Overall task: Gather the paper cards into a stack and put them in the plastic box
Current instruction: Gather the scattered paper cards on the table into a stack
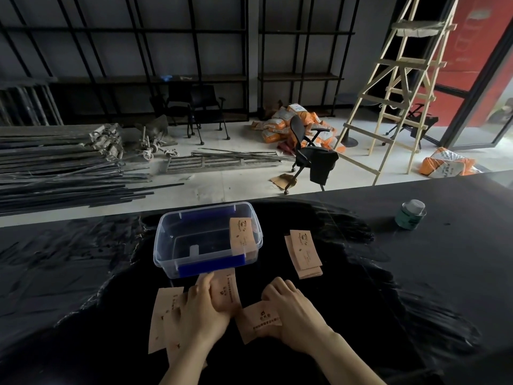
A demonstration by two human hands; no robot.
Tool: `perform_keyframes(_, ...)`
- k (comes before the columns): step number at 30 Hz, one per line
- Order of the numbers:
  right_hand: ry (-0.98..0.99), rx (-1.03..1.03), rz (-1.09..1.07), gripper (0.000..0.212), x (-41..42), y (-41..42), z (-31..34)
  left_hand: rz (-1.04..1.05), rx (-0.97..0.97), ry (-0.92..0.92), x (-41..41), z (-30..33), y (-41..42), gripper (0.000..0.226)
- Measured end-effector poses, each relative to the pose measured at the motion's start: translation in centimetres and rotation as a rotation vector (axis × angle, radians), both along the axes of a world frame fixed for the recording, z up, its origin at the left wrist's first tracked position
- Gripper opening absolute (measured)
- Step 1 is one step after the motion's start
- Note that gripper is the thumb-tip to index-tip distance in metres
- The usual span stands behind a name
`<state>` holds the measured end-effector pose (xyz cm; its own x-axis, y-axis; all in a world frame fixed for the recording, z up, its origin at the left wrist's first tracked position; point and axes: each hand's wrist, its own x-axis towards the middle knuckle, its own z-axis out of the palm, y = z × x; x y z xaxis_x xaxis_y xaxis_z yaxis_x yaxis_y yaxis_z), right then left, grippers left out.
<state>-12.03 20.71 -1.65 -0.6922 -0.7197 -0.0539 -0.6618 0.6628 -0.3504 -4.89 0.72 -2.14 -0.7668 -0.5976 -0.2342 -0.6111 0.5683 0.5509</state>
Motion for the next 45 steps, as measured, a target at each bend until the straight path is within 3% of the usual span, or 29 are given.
perform_keyframes(3,0.016,-0.059,0.01,0.048,0.4,0.2,-0.2,-0.05,0.038,0.019,0.7,-0.7,-1.4,0.078)
perform_keyframes(7,0.093,-0.184,-0.067,0.028,0.6,0.7,-0.5,-0.099,-0.104,0.043,1.7,-0.6,-1.7,0.07)
perform_keyframes(14,0.211,-0.161,-0.079,0.036,1.6,-0.4,-1.7,-0.172,-0.183,0.033,1.7,0.7,0.0,0.075)
perform_keyframes(21,0.265,-0.1,-0.099,0.047,1.8,-1.1,-1.8,-0.126,-0.027,0.124,1.4,0.2,0.0,0.076)
perform_keyframes(26,0.256,-0.084,-0.098,0.046,1.9,-1.1,-1.7,-0.058,-0.122,0.095,1.2,0.6,0.6,0.061)
perform_keyframes(31,0.247,-0.076,-0.093,0.048,1.8,-1.0,-1.3,-0.095,-0.223,0.013,1.0,1.0,0.6,0.071)
perform_keyframes(34,0.239,-0.123,-0.106,0.053,1.8,-1.0,-1.0,-0.098,-0.172,-0.037,1.1,1.7,0.0,0.074)
perform_keyframes(36,0.214,-0.158,-0.111,0.057,1.8,-1.0,-1.0,-0.122,-0.12,-0.008,1.4,2.1,-0.3,0.061)
perform_keyframes(40,0.197,-0.174,-0.111,0.066,1.9,-1.0,-0.8,-0.168,0.077,0.18,1.4,1.7,-0.8,0.051)
perform_keyframes(43,0.233,-0.207,-0.152,0.054,1.7,-1.1,-1.0,-0.226,0.204,0.294,1.1,1.8,-0.5,0.049)
perform_keyframes(45,0.184,-0.237,-0.174,0.074,1.8,-1.4,-1.1,-0.257,0.293,0.349,0.9,2.1,0.2,0.052)
